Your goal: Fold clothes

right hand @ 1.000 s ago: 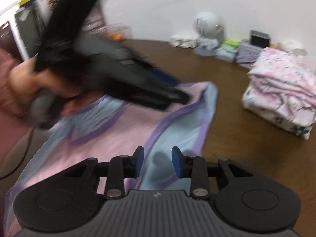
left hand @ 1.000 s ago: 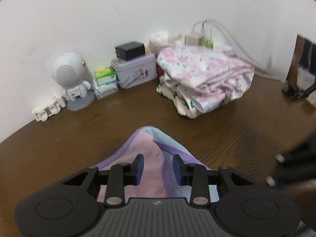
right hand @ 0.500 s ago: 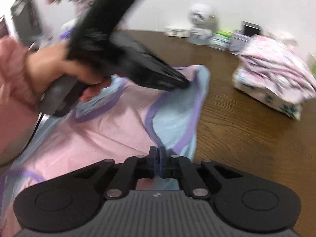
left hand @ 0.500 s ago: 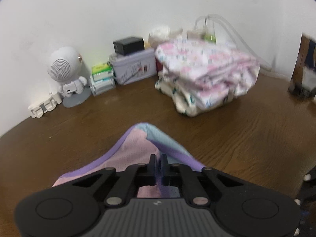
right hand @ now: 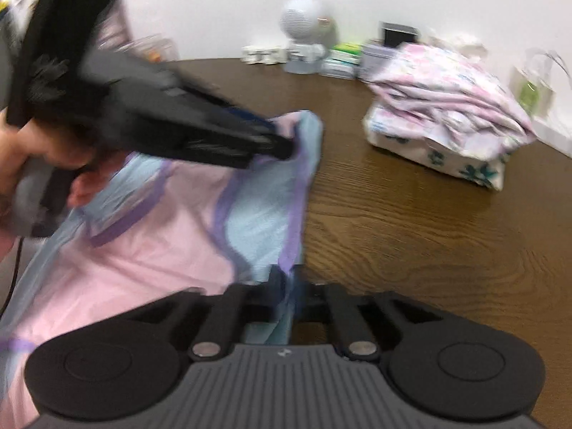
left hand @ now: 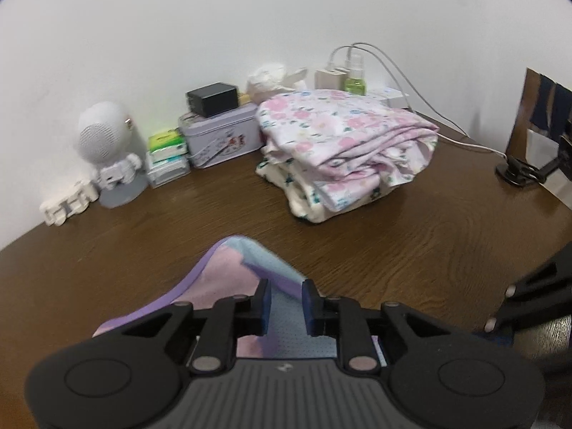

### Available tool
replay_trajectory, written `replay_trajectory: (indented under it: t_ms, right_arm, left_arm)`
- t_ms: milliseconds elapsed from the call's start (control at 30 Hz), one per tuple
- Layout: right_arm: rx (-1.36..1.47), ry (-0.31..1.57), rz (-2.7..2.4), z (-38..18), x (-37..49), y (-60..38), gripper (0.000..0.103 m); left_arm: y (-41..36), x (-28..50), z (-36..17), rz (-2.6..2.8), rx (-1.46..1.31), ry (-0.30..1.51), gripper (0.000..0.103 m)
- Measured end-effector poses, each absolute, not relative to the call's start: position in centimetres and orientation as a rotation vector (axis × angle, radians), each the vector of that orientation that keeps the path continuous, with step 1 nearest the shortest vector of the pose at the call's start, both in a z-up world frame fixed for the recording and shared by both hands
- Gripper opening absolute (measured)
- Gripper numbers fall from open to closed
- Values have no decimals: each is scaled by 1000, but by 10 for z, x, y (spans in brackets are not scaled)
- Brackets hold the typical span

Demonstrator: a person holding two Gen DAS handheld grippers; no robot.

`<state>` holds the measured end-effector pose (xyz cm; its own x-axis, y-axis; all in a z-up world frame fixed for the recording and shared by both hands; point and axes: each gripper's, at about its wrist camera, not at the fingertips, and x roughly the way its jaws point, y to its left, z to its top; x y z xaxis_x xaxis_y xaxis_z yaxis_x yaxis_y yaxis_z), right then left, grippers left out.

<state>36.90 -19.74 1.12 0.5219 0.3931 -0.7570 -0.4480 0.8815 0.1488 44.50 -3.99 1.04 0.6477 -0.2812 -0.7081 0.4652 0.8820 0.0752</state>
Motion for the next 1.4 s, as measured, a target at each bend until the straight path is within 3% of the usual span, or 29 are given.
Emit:
replay_trajectory:
  t_ms: [100,267,467,667,700,733,967,1067,1100,1133,1200,1267,1333,1400]
  right_arm:
    - [44,910,502,9,374,-219,5]
    - [109,867,520,17,366,-233,18]
    - [31,794,663,30,347,-218,19]
    - [-57,881,692,18,353,-182,19]
    - [-65,891,695,17,354,-178,16]
    - [-70,899,697,16,355,-174,3]
    - [-130,782,714,29,351,-162,3]
    - [-122,810,719,22,354,-162,14]
    - [-77,796,714,25,353,-169,30]
    - [-37,778,700,29,353,-179,38]
    - [11,746,661,38,350,-201,38]
    - [19,748,646,40,346,-214,36]
    - [27,750,631,43,343,-227,19]
    - [-7,763,638,40,337,-228,19]
  left_arm:
    - [-17,440,13,-391,235,763,18]
    - [31,406,29,-368,168,748,17]
    - [59,339,34,-517,144,771,17]
    - [53,334,0,-539,104,850,16]
    - [53,334,-3,-523,106,849,3]
    - [53,333,-3,-504,112,840,1]
    - [77,323,1,-377,39,807,2]
    - [83,320,4,-350,23,794,10]
    - [84,318,7,-346,16,784,17]
    - [86,317,10,-342,9,774,25]
    - [87,315,18,-347,0,743,31]
    - [77,312,34,-410,14,693,31]
    - [55,311,43,-499,49,666,30]
    - [25,313,40,-574,109,678,28]
